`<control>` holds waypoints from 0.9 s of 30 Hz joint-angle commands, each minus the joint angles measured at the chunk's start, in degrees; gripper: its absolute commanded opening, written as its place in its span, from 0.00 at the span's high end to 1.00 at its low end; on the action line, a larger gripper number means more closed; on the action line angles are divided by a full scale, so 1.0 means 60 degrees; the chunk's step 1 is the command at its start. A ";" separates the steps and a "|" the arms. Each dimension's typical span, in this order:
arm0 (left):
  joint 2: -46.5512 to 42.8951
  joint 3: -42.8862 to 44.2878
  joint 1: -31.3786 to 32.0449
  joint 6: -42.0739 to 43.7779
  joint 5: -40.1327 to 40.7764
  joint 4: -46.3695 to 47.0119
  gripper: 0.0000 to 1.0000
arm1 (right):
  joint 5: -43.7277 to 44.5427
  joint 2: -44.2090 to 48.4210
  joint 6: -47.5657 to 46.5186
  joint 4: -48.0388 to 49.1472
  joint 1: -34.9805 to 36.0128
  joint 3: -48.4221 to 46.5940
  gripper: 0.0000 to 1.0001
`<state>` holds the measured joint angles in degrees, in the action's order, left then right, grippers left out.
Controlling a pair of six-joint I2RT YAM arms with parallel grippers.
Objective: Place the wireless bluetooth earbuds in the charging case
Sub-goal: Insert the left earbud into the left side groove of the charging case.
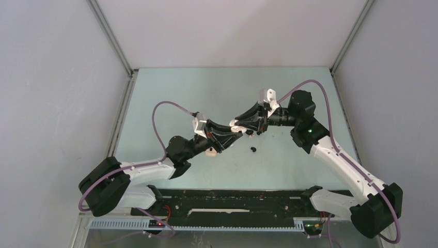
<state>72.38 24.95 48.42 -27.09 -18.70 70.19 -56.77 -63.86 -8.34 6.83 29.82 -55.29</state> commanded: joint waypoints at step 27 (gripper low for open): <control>0.0076 0.0310 0.0064 -0.0001 -0.0108 0.0584 1.00 | -0.0006 -0.0168 -0.0565 -0.0059 0.0362 0.0281 1.00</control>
<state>73.08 24.95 48.47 -27.05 -18.68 69.89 -56.80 -64.36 -10.79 7.03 31.44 -53.91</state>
